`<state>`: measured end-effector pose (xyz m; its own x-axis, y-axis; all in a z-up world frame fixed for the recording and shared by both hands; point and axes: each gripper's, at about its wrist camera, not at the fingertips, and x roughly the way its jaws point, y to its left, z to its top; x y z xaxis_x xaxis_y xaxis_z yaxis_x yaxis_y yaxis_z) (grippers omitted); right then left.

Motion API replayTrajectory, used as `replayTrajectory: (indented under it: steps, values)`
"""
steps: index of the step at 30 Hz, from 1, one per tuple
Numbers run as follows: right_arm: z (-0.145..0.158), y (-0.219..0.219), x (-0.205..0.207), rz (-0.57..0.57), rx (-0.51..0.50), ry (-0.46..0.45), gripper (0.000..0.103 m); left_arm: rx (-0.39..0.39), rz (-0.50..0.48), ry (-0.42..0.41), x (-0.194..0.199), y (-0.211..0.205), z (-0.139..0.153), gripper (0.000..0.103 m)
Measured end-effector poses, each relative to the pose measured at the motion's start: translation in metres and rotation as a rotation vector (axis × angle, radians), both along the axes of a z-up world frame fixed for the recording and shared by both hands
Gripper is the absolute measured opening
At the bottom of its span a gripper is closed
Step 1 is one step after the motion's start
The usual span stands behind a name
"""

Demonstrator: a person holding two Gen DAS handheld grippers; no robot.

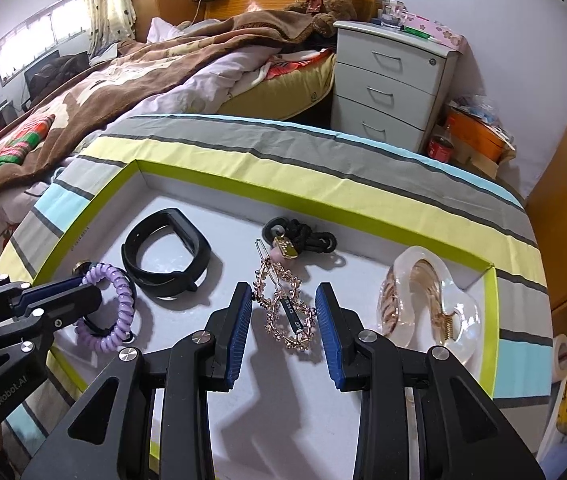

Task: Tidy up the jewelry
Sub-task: 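Lower both items into the box and open both grippers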

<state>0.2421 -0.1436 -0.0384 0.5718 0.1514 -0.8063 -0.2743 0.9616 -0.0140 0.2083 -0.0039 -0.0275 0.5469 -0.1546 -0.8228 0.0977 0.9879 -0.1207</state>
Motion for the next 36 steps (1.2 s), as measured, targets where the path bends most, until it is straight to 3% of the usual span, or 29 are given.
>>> replayTrajectory:
  steps: [16, 22, 26, 36]
  values:
    - [-0.0027, 0.0081, 0.0027, 0.012, -0.031, 0.0, 0.034, -0.01, 0.01, 0.017, 0.0036, 0.0013, -0.0026, 0.012]
    - [-0.004, 0.01, 0.0031, 0.015, -0.047, -0.004, 0.034, -0.012, 0.008, 0.015, 0.0029, -0.0004, -0.0019, 0.021]
    - [-0.0042, 0.0099, 0.0034, 0.017, -0.05, -0.003, 0.035, -0.017, 0.004, 0.013, 0.0017, -0.001, -0.0003, 0.033]
    - [-0.0006, 0.01, 0.0015, 0.011, -0.035, -0.01, 0.042, -0.021, 0.004, -0.003, -0.0032, -0.002, 0.0064, 0.041]
